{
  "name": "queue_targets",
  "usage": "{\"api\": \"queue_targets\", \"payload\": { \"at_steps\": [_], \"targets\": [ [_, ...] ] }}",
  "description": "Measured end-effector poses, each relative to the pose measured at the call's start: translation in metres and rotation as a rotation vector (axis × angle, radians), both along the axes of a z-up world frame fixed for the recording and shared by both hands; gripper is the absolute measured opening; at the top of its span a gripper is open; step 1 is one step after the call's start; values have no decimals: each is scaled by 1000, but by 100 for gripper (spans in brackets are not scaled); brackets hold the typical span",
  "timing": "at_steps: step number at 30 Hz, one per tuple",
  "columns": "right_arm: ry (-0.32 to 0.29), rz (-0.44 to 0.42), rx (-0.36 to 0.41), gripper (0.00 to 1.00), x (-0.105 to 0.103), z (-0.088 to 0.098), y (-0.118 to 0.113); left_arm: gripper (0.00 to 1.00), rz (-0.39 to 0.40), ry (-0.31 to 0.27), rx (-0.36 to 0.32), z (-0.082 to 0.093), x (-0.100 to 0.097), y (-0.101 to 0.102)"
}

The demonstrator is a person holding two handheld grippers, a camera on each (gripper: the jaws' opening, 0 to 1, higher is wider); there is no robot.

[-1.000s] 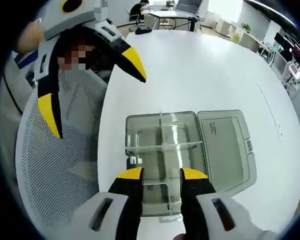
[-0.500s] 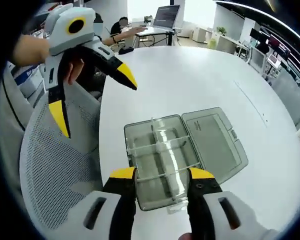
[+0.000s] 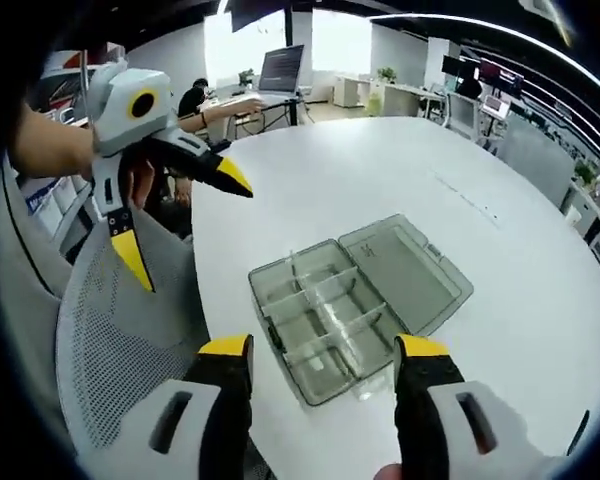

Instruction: Insert the divider into the dual guide fixture by aligning both edges with the guide slots and pushing it downward to the bottom, including one-sided entry, uneven engagement, binding, and posture correction.

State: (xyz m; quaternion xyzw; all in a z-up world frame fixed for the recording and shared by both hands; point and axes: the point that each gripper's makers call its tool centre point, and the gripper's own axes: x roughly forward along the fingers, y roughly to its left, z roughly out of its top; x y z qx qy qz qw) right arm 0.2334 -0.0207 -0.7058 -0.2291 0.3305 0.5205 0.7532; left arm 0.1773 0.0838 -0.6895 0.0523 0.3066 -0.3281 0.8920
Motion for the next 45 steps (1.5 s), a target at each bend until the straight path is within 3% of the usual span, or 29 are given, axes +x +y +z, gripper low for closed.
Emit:
{"api": "queue_targets", "payload": {
  "at_steps": [13, 28, 45],
  "targets": [
    [26, -179, 101, 72, -20, 7, -20, 84, 49, -11, 3, 3, -8, 11],
    [56, -330, 171, 85, -48, 2, -46, 89, 129, -22, -2, 2, -17, 22],
    [38, -411, 228, 90, -54, 5, -55, 95, 237, -27, -21, 1, -22, 33]
  ]
}}
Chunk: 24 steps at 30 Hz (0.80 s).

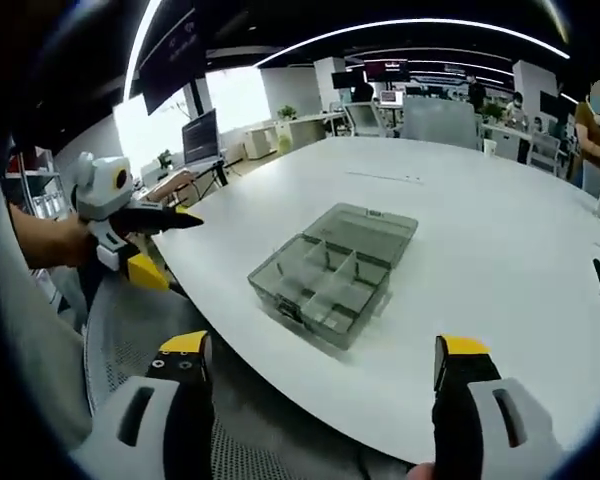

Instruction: Insert the divider into the dual guide fixture by aligning both edges with the guide slots and pushing it downward to the bottom, including one-sided entry, uneven engagement, binding, and posture correction.

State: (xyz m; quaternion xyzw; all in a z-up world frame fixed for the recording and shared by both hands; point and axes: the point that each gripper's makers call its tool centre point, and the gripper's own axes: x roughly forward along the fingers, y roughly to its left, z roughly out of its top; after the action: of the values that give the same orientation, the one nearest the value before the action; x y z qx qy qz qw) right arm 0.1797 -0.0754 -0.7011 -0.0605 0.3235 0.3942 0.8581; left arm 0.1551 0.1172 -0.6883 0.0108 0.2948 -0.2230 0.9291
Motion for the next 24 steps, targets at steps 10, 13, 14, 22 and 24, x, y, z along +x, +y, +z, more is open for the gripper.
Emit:
{"api": "queue_targets", "payload": {
  "at_steps": [10, 13, 14, 22, 24],
  "targets": [
    [13, -20, 0, 91, 0, -1, -4, 95, 31, 22, -19, -1, -2, 3],
    [16, -25, 1, 90, 0, -2, -5, 95, 40, 25, -27, -1, -2, 4],
    [19, -27, 2, 90, 0, -2, -5, 95, 43, 26, -32, -1, -2, 4],
    [27, -38, 14, 90, 1, -2, -6, 95, 45, 34, -41, -3, -3, 4],
    [30, -39, 17, 90, 0, -2, -6, 95, 47, 34, -45, -2, -2, 4]
  ]
}}
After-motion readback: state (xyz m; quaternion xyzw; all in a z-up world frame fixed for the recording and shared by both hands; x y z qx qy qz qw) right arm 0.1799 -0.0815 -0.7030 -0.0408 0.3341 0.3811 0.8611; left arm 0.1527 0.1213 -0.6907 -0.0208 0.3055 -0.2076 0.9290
